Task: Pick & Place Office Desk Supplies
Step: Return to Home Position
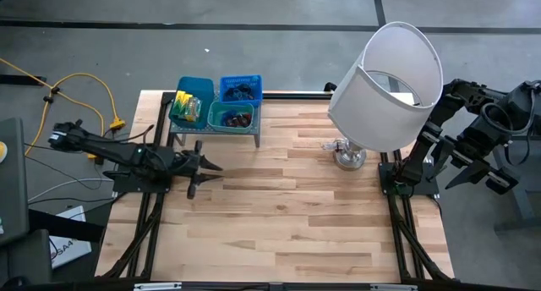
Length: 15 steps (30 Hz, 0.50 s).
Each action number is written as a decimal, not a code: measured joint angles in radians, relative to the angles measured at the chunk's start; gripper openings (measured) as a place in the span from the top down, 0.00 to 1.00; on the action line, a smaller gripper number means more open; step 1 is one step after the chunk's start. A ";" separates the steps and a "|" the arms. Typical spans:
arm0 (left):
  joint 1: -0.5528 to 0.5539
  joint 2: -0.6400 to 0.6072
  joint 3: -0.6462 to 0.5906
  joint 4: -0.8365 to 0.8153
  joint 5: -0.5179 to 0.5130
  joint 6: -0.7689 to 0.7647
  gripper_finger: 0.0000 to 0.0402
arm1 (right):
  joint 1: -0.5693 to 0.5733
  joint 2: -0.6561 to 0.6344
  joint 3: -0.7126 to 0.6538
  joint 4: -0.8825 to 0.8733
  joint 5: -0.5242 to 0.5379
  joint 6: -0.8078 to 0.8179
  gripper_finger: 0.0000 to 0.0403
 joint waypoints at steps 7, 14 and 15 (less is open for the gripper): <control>-0.014 -0.145 -0.096 0.013 -0.011 0.003 0.76 | 0.000 0.000 0.000 0.000 0.000 0.000 0.70; -0.014 -0.229 -0.200 0.107 -0.018 0.022 0.76 | 0.000 0.000 0.000 0.000 0.000 0.000 0.70; -0.014 -0.237 -0.208 0.114 -0.018 0.027 0.76 | 0.000 0.000 0.000 0.000 0.000 0.000 0.70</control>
